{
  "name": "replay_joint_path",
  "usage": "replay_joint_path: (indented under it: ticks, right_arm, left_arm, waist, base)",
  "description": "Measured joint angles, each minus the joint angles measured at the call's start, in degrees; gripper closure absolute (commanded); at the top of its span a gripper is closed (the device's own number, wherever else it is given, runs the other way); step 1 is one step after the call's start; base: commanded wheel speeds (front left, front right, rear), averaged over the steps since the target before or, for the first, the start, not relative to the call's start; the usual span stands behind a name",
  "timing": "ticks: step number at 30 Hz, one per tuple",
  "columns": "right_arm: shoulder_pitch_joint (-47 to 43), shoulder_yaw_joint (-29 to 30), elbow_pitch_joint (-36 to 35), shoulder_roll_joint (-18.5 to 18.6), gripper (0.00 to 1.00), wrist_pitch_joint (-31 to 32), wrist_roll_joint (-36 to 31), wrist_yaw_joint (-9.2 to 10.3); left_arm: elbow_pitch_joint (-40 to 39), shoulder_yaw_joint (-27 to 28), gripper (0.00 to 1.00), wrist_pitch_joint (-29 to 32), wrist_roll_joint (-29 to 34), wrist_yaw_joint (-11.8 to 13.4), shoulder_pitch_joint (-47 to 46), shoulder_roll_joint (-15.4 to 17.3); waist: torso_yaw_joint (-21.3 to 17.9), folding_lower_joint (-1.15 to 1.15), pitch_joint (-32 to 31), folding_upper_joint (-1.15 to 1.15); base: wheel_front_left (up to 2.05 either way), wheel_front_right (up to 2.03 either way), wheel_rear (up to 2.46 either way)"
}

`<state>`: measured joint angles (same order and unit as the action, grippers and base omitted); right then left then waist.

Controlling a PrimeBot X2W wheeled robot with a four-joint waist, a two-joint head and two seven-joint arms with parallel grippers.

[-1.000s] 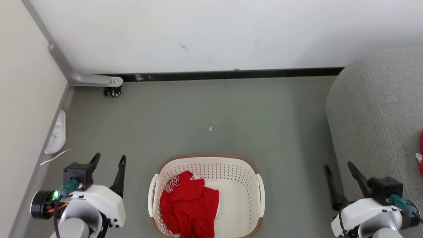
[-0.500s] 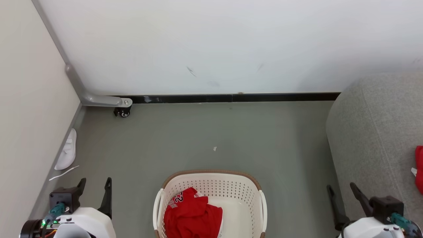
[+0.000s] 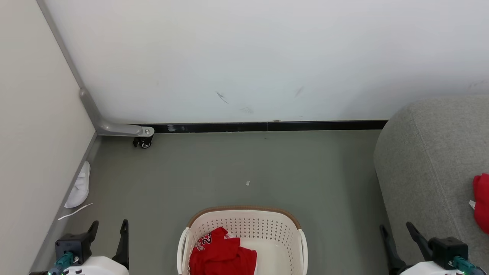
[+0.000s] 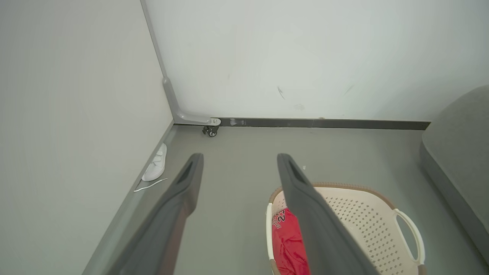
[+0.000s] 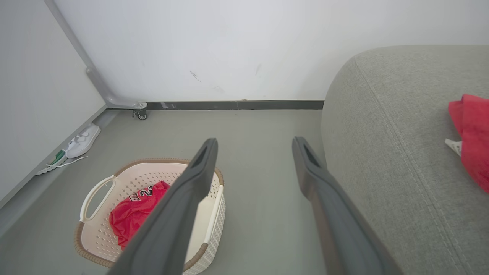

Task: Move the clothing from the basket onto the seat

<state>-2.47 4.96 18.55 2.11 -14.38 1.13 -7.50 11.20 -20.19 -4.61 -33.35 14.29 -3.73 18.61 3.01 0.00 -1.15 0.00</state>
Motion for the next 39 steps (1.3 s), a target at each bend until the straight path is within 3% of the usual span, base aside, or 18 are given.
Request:
replay_joint_path:
  ticks: [30, 34, 39]
  right_arm:
    - [-1.0, 0.2, -1.8, 0.0, 0.00, 0.0, 0.0, 0.00]
    - [-2.1, 0.8, -2.3, -0.1, 0.00, 0.0, 0.0, 0.00]
    - [-3.4, 1.8, -3.2, -0.1, 0.00, 0.0, 0.0, 0.00]
  left_arm:
    - [-6.8, -0.6, 0.00, 1.1, 0.1, 1.7, 3.3, 1.8]
    - [-8.0, -2.0, 0.00, 2.1, 0.2, 1.6, 3.6, 2.1]
    - [-8.3, -5.0, 0.00, 4.1, 0.5, -0.4, 4.4, 2.7]
  waist:
    - [-0.8, 0.00, 0.6, 0.00]
    - [-1.1, 0.00, 1.0, 0.00]
    - [-1.6, 0.00, 1.8, 0.00]
  base:
    - [0.00, 0.00, 0.00]
    - [0.00, 0.00, 0.00]
    - [0.00, 0.00, 0.00]
